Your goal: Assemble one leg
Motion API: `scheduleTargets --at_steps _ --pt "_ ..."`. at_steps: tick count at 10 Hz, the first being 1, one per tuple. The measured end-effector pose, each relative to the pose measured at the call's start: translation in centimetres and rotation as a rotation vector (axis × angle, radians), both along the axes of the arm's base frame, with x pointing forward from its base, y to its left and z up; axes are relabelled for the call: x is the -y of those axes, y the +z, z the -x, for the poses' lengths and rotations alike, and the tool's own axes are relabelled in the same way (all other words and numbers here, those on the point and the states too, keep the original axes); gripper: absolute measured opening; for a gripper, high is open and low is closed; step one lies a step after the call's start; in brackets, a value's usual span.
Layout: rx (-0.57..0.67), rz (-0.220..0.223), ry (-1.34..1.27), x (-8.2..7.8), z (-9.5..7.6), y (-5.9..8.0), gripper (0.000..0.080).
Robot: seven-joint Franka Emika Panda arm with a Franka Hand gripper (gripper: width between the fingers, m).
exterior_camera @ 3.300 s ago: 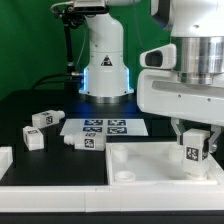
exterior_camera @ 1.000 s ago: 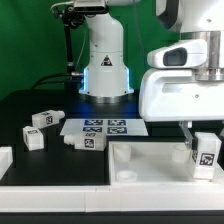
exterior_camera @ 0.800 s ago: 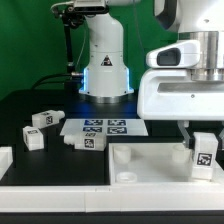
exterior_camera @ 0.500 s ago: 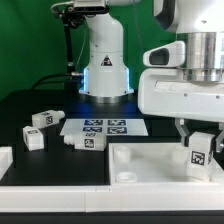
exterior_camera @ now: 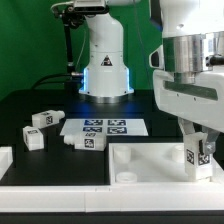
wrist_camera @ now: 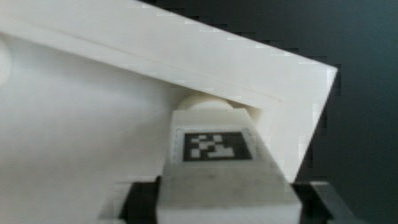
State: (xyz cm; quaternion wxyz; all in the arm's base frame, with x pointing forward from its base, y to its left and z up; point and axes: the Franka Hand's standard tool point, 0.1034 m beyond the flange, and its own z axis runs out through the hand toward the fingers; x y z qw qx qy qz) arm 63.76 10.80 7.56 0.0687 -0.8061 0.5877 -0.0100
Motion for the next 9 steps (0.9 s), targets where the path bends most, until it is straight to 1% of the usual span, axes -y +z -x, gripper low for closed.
scheduleTargets --at_steps 1,2,3,4,5,6,8,9 --pt "0.002 0.002 0.023 0.0 0.0 0.0 0.0289" --pt "0.002 0.002 0.026 -0.1 0.0 0.0 0.0511" --pt "0.012 0.031 0.239 -0.1 0.1 0.0 0.0511" --pt "0.027 0.047 0.427 -0.1 0.2 -0.1 0.0624" --pt "0.005 0.043 0.604 -0.6 0.9 -0.3 0.0642" --pt "0.007 0.046 0.683 -0.8 1.1 -0.4 0.0642" --pt "0.018 0.058 0.789 -0.5 1.0 -0.4 0.0648" --pt "0.032 0.073 0.902 -0.4 1.0 -0.4 0.0649"
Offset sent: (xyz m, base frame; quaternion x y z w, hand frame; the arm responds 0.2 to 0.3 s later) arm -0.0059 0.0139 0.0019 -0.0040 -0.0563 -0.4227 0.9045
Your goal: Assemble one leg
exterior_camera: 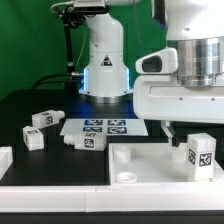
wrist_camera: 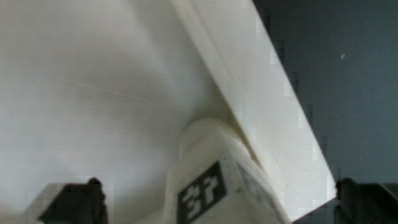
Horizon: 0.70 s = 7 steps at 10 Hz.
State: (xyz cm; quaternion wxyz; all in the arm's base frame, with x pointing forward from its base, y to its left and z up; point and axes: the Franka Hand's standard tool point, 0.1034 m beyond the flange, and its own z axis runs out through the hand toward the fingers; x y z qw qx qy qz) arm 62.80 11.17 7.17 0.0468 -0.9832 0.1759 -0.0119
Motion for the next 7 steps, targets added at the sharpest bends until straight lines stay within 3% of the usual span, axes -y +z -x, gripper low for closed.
scheduleTargets --at_steps 2,3,5,6,7 --pt "0.09 0.054 0.306 -0.27 -0.57 -0.14 0.0649" --pt "0.097 0.063 0.337 -0.43 -0.49 -0.3 0.0649" --pt "0.093 0.061 0.284 -0.22 -0.53 -0.27 0.04" --pt "0.09 0.057 0.241 -0.22 -0.52 -0.29 0.04" --pt "0.086 0.052 0.175 -0.2 -0.53 -0.28 0.0285"
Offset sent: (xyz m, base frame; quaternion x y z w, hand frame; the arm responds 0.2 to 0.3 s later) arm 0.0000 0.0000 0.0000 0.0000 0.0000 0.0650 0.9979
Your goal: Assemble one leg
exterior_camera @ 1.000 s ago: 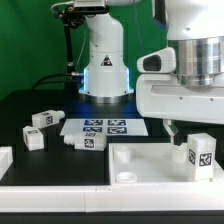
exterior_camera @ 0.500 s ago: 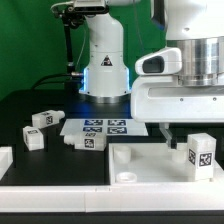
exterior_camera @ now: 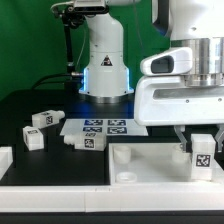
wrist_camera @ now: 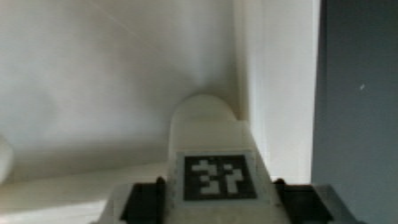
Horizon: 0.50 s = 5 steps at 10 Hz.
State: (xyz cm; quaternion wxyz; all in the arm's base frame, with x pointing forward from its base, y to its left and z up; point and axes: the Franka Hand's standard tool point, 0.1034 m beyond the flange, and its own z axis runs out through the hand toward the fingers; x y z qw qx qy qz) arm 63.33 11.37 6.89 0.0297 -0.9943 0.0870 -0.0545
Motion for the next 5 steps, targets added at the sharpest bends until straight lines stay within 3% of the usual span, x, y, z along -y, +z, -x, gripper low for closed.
scheduleTargets --at_steps 5 --pt "-0.043 -0.067 -0.678 -0.31 0.08 0.17 0.0285"
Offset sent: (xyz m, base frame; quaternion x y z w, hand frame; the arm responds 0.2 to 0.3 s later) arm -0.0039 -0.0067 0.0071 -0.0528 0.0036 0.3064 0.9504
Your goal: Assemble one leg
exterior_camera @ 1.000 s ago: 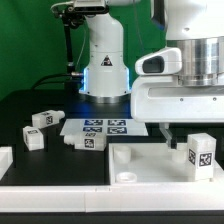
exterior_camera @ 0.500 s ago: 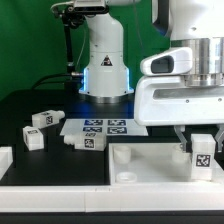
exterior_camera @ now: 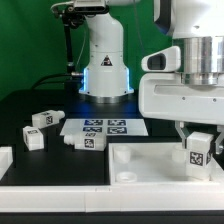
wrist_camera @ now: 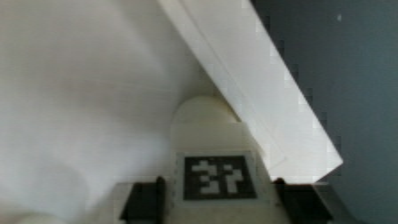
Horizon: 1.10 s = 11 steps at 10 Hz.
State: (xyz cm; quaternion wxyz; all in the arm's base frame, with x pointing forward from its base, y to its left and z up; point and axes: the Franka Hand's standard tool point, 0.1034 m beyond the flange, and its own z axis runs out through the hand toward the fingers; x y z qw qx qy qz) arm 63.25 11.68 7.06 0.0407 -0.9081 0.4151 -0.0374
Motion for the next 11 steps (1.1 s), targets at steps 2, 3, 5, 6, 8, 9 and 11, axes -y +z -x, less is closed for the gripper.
scheduleTargets --at_steps 2,3,5,6,8,9,11 --pt "-0.018 -0.044 -0.376 -0.7 -0.2 -0.2 0.0285" --pt "-0.025 -0.09 -0.519 -0.6 -0.3 -0.3 0.0285" --pt "-0.027 -0.105 -0.571 -0.4 -0.4 -0.3 0.0285" --pt "-0.027 -0.104 -0.566 -0.4 -0.4 -0.3 0.0286" --pt "-0.023 -0.07 -0.269 0.1 -0.2 -0.5 0.0455" --pt "-0.034 -0.058 -0.079 0.5 0.1 -0.7 0.0609" --pt "-0.035 -0.052 0.085 0.4 0.4 -0.8 0.0637"
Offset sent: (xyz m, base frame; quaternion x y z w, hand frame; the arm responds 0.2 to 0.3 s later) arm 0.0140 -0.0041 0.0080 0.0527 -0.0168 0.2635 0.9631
